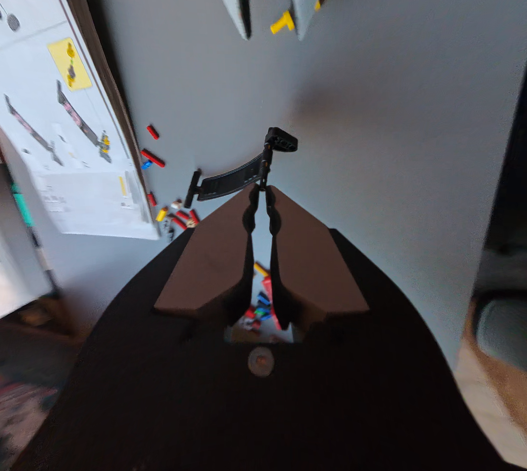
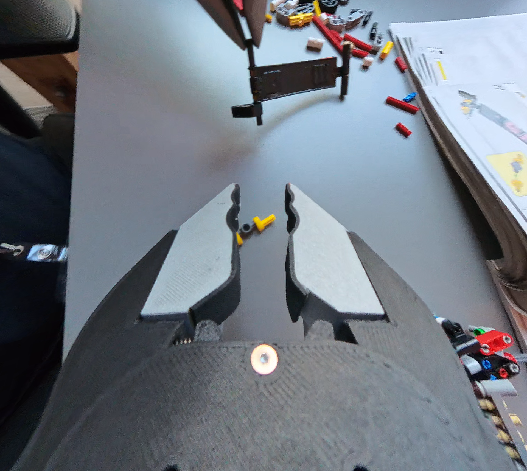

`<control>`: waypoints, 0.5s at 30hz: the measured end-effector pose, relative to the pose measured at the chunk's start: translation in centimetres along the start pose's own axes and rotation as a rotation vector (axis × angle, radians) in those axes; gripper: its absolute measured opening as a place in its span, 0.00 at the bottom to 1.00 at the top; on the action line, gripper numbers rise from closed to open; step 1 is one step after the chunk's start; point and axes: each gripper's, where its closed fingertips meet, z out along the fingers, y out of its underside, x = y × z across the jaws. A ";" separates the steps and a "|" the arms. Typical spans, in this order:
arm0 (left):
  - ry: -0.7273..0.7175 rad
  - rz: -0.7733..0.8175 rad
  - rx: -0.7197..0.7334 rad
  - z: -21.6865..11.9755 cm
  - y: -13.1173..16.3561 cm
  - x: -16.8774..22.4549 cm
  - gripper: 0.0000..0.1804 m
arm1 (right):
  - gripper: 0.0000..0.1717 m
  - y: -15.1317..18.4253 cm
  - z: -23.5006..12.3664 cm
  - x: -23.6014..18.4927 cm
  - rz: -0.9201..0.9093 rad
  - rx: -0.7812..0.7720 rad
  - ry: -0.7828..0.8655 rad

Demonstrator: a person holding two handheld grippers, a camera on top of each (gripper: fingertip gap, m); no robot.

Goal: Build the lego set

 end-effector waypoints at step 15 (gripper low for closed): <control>-0.426 0.737 -0.462 0.8 0.4 -1.6 0.01 | 0.15 -0.8 1.5 0.9 -0.032 0.131 0.128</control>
